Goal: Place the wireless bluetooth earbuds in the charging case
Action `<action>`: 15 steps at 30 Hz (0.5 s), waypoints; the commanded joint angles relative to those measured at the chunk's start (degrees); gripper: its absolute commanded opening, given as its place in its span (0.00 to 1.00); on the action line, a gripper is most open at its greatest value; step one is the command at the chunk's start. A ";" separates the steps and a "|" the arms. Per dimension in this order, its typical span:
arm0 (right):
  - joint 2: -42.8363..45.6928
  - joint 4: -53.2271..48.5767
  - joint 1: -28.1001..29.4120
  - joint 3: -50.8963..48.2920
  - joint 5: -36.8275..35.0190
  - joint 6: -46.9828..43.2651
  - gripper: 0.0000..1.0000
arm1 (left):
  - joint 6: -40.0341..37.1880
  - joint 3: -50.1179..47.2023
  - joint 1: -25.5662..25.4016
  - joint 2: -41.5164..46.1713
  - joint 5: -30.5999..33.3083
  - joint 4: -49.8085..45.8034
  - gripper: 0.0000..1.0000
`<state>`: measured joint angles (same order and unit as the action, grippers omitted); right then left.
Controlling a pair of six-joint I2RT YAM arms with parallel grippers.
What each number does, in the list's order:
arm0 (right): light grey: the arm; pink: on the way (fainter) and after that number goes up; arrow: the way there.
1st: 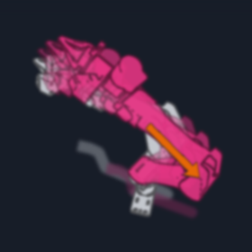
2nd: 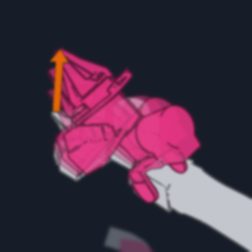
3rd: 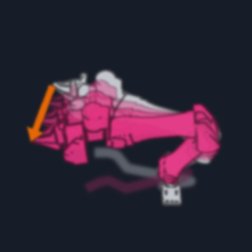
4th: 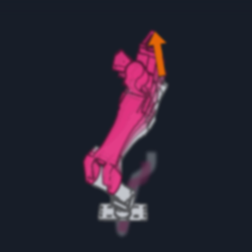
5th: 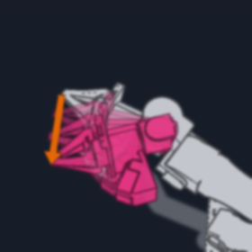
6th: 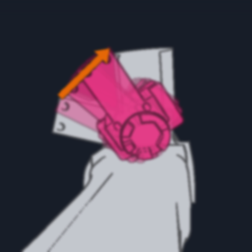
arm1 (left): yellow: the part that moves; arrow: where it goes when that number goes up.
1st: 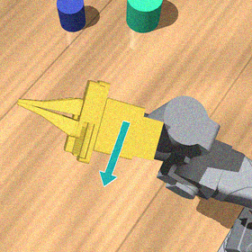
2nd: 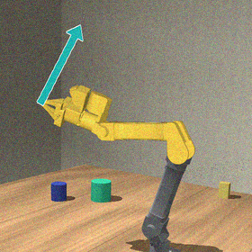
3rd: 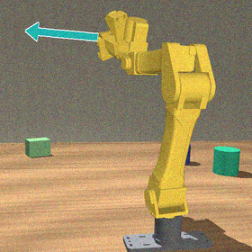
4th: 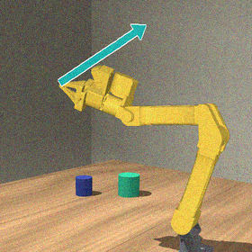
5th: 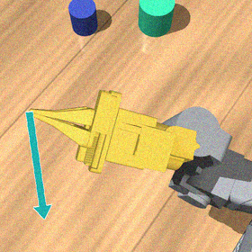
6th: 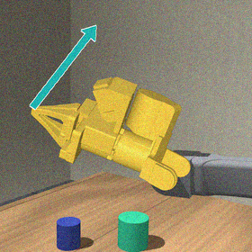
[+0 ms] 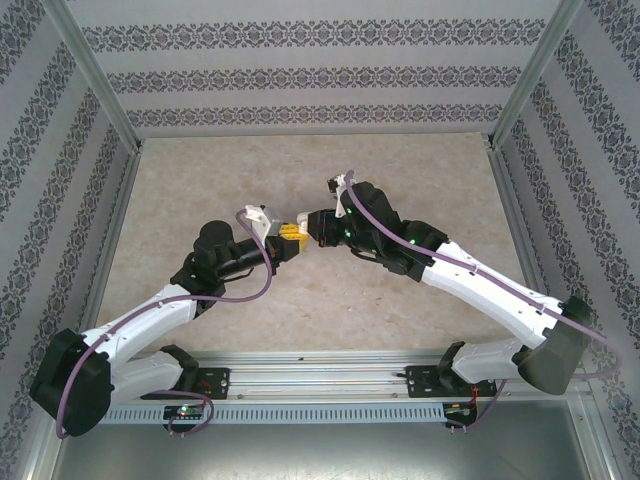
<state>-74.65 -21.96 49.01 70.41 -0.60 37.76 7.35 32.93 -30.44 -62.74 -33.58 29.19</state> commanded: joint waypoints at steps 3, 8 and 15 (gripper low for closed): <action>-0.23 -2.47 0.89 0.84 0.16 0.35 0.22 | 0.53 0.99 -0.94 0.74 0.06 3.56 0.00; -0.37 -2.96 0.82 1.57 0.44 0.30 0.24 | 0.56 0.99 -0.94 0.77 0.04 3.57 0.00; -0.32 -4.04 0.84 3.07 0.51 0.39 0.29 | 0.73 1.00 -0.96 0.86 0.07 3.51 0.00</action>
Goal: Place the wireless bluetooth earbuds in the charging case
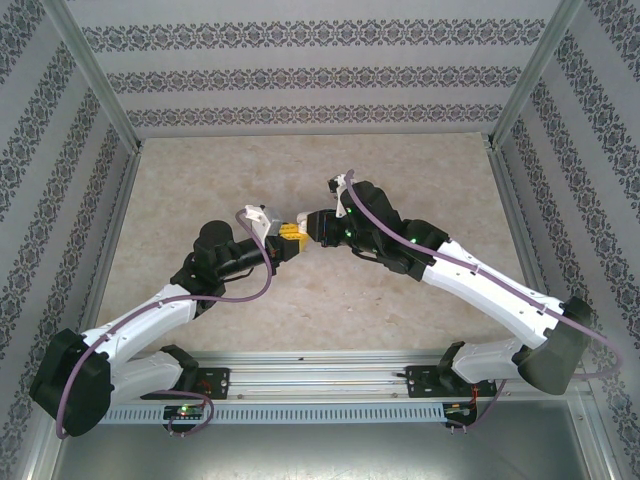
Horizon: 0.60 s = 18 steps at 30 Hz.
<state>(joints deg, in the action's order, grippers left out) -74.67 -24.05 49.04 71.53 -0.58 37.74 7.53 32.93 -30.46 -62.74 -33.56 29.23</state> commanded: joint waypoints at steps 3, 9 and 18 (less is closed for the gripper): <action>-0.21 -2.22 0.86 2.56 0.41 0.32 0.31 | 0.51 0.99 -0.92 0.90 0.06 3.48 0.00; 0.48 -4.03 0.75 5.08 -0.58 -0.70 0.35 | 0.56 0.98 -0.92 0.87 -0.11 3.29 0.00; 1.14 -4.09 -6.78 4.54 10.16 0.85 0.39 | 0.16 1.85 -0.92 0.45 -3.02 1.79 0.00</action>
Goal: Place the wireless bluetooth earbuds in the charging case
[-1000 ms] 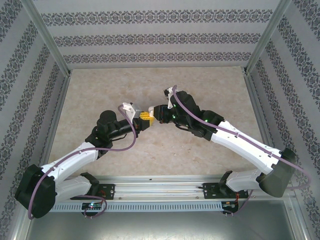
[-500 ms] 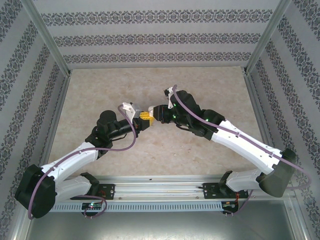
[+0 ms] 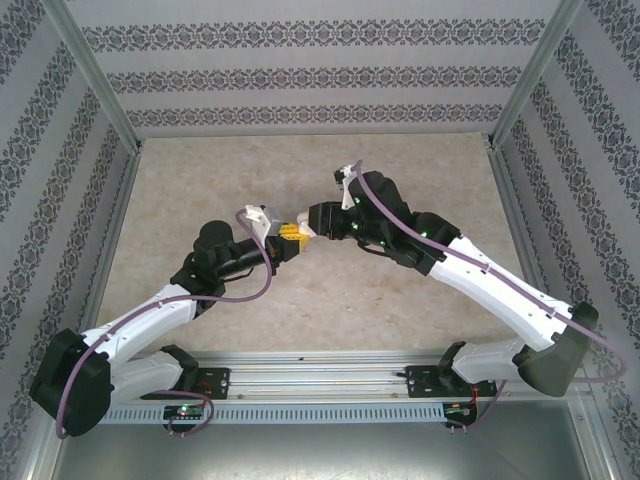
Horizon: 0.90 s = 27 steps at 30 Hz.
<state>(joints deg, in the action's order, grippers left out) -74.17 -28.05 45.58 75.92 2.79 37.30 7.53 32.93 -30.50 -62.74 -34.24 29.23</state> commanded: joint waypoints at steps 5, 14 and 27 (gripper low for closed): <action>-1.74 4.91 -9.58 -2.58 21.30 5.79 0.38 | 1.49 2.26 -0.88 -0.50 -5.61 2.39 0.00; -6.33 9.36 -12.53 -4.01 33.32 9.09 0.39 | 4.07 3.14 -0.88 -3.07 -8.67 5.05 0.00; -2.76 16.62 -13.06 -7.51 38.04 7.13 0.38 | 7.57 3.03 -0.92 -3.83 -5.60 5.13 0.00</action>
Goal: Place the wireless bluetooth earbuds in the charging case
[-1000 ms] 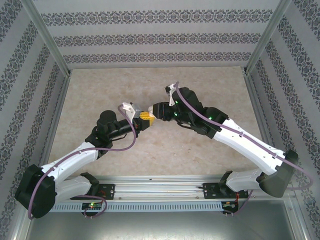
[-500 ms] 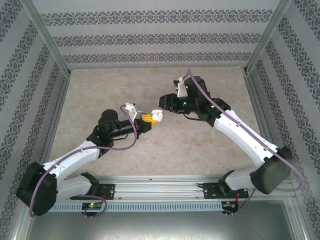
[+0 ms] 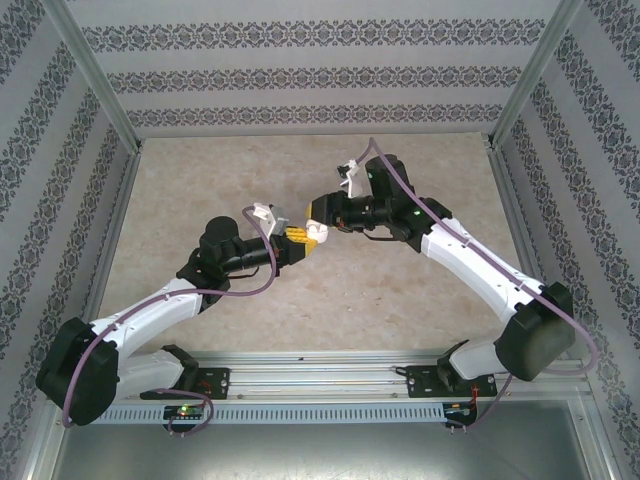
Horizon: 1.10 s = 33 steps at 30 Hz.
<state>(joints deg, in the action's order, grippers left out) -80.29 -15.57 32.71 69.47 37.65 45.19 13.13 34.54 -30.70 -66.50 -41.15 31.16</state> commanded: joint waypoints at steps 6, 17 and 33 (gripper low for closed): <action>6.42 3.04 -0.63 -2.70 2.97 -4.56 0.38 | 2.96 1.13 -0.68 0.07 2.29 3.21 0.00; 8.28 -5.13 -0.63 -4.30 -4.94 -10.17 0.38 | 4.57 1.42 -0.74 -0.38 3.62 2.29 0.00; 21.74 -16.46 -3.17 -12.84 -25.67 -17.80 0.56 | 11.07 9.57 -0.20 -15.80 20.52 -14.45 0.00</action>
<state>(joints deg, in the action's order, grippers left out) -60.71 -28.77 30.09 57.78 17.74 30.89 22.41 41.52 -30.74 -79.79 -25.15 21.54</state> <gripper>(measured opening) 0.550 0.134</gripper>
